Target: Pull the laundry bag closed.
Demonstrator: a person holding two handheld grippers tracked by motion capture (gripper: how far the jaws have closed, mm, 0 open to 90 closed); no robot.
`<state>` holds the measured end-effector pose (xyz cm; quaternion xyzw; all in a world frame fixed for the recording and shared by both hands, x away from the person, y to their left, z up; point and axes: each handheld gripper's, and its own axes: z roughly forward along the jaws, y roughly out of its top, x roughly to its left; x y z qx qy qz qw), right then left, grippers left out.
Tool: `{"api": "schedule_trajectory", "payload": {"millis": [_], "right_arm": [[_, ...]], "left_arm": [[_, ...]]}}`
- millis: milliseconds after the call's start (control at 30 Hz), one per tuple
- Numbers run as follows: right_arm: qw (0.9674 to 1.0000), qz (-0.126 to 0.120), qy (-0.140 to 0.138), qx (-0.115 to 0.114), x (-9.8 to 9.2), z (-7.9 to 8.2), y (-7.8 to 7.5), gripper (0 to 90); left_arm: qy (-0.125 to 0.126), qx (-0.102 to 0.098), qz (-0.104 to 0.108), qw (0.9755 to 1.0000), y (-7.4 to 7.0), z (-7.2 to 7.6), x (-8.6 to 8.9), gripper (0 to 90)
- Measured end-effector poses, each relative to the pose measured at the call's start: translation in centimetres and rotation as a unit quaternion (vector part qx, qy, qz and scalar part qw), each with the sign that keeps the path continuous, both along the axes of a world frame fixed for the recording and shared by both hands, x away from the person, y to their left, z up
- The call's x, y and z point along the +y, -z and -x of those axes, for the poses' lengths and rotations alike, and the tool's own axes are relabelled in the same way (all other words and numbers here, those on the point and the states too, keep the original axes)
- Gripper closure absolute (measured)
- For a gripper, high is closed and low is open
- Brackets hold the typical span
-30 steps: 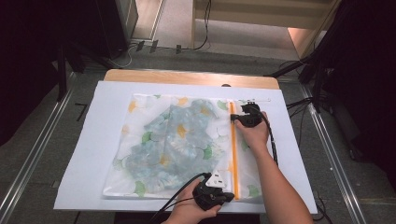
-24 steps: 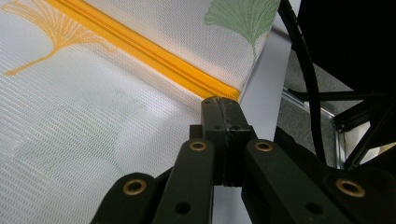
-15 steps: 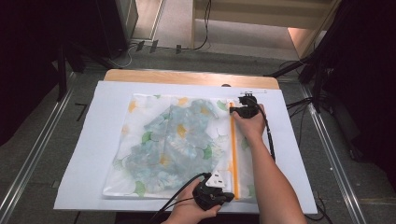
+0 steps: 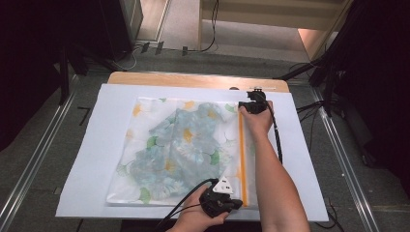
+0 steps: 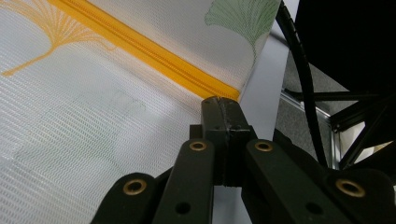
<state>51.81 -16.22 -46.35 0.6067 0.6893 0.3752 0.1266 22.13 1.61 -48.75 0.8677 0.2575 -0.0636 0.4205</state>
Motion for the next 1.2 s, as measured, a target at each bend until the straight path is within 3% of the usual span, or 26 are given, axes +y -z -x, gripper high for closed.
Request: {"api": "schedule_trajectory", "payload": {"millis": [100,200,333,400,500,567,633,767,900,1067,1133,1200], "right_arm": [[0.9998,-0.015,0.013,-0.001,-0.5,-0.4,-0.5,90.0],[0.9993,-0.010,0.032,-0.017,-1.3,-0.6,-0.8,90.0],[0.9993,-0.030,0.024,0.004,-2.3,-0.2,-0.3,90.0],[0.9995,-0.030,0.007,0.008,-2.3,0.6,0.0,90.0],[0.9993,-0.037,0.001,-0.002,-2.4,1.9,0.3,90.0],[0.9991,-0.039,0.001,-0.013,-2.5,3.0,0.4,82.9],[0.9990,-0.037,-0.007,-0.025,-2.6,4.1,0.4,81.8],[0.9981,-0.036,-0.030,-0.040,-2.9,6.3,0.4,70.8],[0.9972,-0.029,-0.051,-0.047,-3.1,8.5,0.5,62.1],[0.9959,-0.042,-0.061,-0.052,-3.1,10.8,0.3,53.1],[0.9954,-0.043,-0.070,-0.050,-3.2,11.5,0.4,50.0],[0.9948,-0.052,-0.074,-0.046,-3.4,12.3,0.6,49.0]], "left_arm": [[-0.001,-0.001,0.003,1.0000,0.0,0.0,0.0,90.0],[0.000,0.001,0.001,1.0000,0.0,0.0,0.0,90.0],[0.001,0.004,0.004,1.0000,0.1,-0.1,0.0,90.0],[0.001,0.006,0.003,1.0000,0.0,-0.1,0.0,90.0],[-0.001,0.014,0.007,0.9999,0.1,-0.3,0.1,90.0],[-0.004,0.028,0.011,0.9996,0.1,-0.6,0.1,90.0],[-0.003,0.019,0.011,0.9998,0.1,-0.4,0.1,90.0],[0.011,0.032,0.025,0.9991,0.0,-0.6,0.4,75.3],[-0.010,0.063,0.047,0.9968,-0.1,-1.5,1.1,64.4],[-0.018,0.068,0.081,0.9943,-0.1,-1.9,1.4,48.7],[-0.018,0.072,0.101,0.9921,-0.2,-2.1,1.7,42.2],[-0.023,0.054,0.100,0.9932,-0.7,-2.3,2.3,39.1]]}}
